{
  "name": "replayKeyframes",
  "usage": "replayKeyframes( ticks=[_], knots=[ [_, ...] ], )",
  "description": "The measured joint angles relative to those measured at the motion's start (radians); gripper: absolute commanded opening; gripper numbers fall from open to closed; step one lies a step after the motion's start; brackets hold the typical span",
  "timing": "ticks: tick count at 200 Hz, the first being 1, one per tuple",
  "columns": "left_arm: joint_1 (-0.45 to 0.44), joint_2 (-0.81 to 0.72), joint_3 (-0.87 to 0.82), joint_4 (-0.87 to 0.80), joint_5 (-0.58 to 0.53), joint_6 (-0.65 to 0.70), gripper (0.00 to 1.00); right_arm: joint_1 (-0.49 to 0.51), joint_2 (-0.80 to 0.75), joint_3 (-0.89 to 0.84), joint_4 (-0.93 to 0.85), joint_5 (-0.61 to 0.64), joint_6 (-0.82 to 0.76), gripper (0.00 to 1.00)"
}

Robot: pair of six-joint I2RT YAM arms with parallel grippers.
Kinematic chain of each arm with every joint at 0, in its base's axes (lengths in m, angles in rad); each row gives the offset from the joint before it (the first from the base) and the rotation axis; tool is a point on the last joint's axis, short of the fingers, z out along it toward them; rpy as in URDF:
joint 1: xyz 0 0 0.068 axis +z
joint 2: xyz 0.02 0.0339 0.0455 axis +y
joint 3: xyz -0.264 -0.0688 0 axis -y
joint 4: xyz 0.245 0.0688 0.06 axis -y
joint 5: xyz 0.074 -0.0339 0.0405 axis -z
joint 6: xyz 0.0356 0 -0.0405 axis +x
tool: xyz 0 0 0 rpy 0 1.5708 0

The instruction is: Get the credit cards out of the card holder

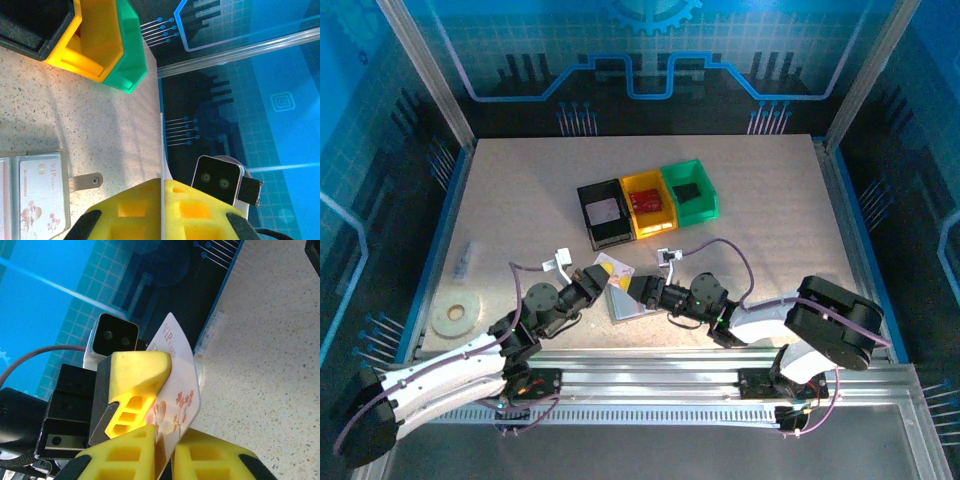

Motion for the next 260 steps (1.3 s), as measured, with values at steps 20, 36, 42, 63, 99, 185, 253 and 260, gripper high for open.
replayKeyframes(
  ticks=[20,36,42,63,99,185,253,260],
  knots=[
    [-0.002,0.000,0.000,0.006,-0.003,0.000,0.03,0.000,0.005,-0.003,0.015,0.001,0.004,0.06],
    [-0.002,0.000,-0.001,0.013,-0.005,0.000,0.21,0.000,0.005,-0.003,0.018,0.004,0.011,0.00],
    [-0.002,0.000,-0.002,0.016,-0.005,-0.004,0.28,0.000,0.005,-0.003,0.020,0.005,0.012,0.00],
    [-0.010,0.000,-0.002,0.008,0.008,-0.003,0.47,-0.006,0.004,-0.003,0.027,0.004,0.011,0.00],
    [-0.014,-0.063,0.011,-0.129,0.064,0.066,0.55,-0.059,-0.042,-0.029,0.016,-0.008,0.012,0.00],
    [0.292,-0.183,0.150,-0.528,0.472,0.266,0.60,-0.334,-0.392,0.054,-0.585,-0.393,-0.164,0.00],
    [0.328,-0.036,0.217,-0.465,0.799,0.303,0.56,-0.425,-0.429,0.091,-0.813,-0.716,-0.262,0.00],
    [0.328,-0.032,0.218,-0.454,0.819,0.306,0.55,-0.426,-0.428,0.091,-0.807,-0.739,-0.261,0.00]
  ],
)
